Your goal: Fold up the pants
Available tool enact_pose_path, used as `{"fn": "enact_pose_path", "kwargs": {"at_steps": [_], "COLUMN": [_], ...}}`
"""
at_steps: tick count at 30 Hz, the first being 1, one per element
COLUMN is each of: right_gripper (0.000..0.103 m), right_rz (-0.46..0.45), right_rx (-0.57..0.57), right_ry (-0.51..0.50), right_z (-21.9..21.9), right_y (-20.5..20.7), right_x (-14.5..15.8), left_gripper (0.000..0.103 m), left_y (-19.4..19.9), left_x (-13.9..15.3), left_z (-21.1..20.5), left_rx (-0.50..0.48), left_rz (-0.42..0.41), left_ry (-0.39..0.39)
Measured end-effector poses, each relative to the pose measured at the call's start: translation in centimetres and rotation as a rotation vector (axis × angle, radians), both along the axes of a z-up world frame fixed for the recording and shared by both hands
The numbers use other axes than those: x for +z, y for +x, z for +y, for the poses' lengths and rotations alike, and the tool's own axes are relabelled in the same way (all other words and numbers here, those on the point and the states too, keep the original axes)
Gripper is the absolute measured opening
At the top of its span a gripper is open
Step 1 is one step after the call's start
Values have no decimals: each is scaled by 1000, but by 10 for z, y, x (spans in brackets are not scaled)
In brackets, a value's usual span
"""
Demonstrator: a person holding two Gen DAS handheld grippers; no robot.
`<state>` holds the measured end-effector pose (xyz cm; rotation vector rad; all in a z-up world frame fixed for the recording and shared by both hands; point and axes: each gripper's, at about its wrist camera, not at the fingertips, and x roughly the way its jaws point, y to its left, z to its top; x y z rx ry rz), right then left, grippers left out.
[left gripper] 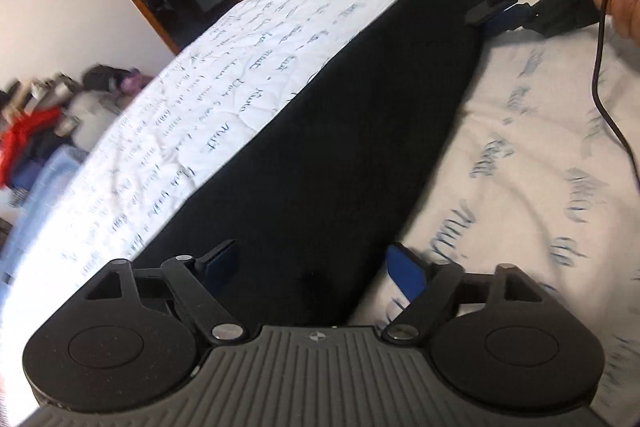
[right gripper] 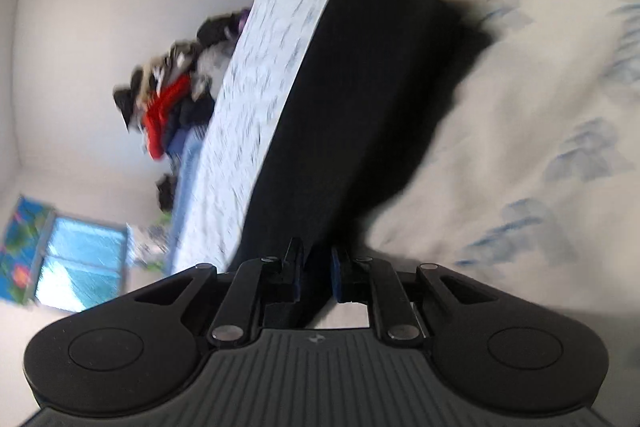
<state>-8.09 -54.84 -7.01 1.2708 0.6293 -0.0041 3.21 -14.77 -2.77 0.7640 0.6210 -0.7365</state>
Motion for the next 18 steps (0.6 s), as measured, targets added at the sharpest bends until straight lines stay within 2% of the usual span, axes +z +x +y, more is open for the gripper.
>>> {"fn": "enact_pose_path", "kwargs": {"at_steps": [1,4,6,7,10,12,13,14,16,18], "right_gripper": [13,14,15,19,20,20,20,20,20,20], "right_rz": [-21,-85,-119,-112,-12,89,121,108,45,-5], "right_rx": [-24,-127,-119,-77,-12,34,37,45,18,-57], "right_ry": [-26,-223,-277,-292,-357,-404,-391,-362,-267,-137], "right_z": [-11,-40,-58,-66,-87,-92,-94,-94,-93,-95], "right_y": [-10,-33,-23,-9,34,51,50,43,16,-14], "right_x": [7,40,54,58,59,55,51,47,37,21], "left_gripper": [84,84,84,84,84,84,85,85,85,85], "left_y": [3,14,23,26,31,32,30,28,28,30], "left_x": [6,22,28,28,26,23,22,21,19,15], "left_z": [7,15,9,4,-13,-18,-17,-16,-12,-13], "left_rx": [14,53,76,93,115,126,123,118,115,123], "left_rz": [32,81,76,64,47,36,37,47,79,88], "left_ry": [-30,-112,-149,-150,-141,-126,-129,-138,-153,-142]}}
